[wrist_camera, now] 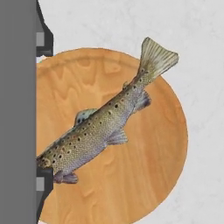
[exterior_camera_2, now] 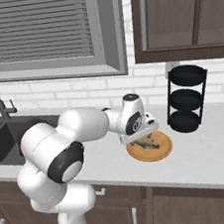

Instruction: Pick up the knife from the drawer and place it on the cutting board. Then place the meat from the plate to the cutting board.

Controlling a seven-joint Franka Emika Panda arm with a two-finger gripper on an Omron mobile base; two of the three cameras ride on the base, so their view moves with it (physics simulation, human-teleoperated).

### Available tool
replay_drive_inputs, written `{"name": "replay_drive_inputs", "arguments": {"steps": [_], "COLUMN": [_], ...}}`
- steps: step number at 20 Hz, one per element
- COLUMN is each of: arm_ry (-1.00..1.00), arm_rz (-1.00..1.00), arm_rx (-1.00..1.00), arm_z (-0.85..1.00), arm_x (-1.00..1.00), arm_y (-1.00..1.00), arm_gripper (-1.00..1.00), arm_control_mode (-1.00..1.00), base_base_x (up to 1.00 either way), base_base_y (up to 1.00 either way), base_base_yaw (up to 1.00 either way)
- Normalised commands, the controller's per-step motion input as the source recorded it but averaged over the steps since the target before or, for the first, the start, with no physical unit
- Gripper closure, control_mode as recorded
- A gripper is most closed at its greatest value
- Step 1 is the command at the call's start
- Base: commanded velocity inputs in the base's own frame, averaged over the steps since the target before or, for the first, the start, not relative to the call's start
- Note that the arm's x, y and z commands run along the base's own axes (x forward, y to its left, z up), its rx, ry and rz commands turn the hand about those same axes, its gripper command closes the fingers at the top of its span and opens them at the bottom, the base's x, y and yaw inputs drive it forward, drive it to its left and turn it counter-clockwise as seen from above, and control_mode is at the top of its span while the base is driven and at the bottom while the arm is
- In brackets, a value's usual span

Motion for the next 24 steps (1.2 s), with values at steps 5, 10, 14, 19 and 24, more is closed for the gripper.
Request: {"name": "replay_drive_inputs", "arguments": {"steps": [5,10,14,19,24], "arm_ry": [0.03,0.0,0.0,0.0,0.0], "arm_rz": [0.1,0.1,0.1,0.08,0.06], "arm_rx": [-0.03,-0.05,-0.04,-0.03,-0.02], "arm_z": [-0.17,-0.39,-0.31,-0.15,-0.01], "arm_x": [0.2,0.01,0.07,0.15,0.15], "arm_y": [0.0,0.0,0.0,0.0,0.0], "arm_gripper": [-1.0,-1.0,-1.0,-1.0,-1.0], "arm_control_mode": [-1.0,-1.0,-1.0,-1.0,-1.0], "base_base_x": [0.0,0.0,0.0,0.0,0.0], "base_base_y": [0.0,0.0,0.0,0.0,0.0], "base_base_yaw": [0.0,0.0,0.0,0.0,0.0]}}
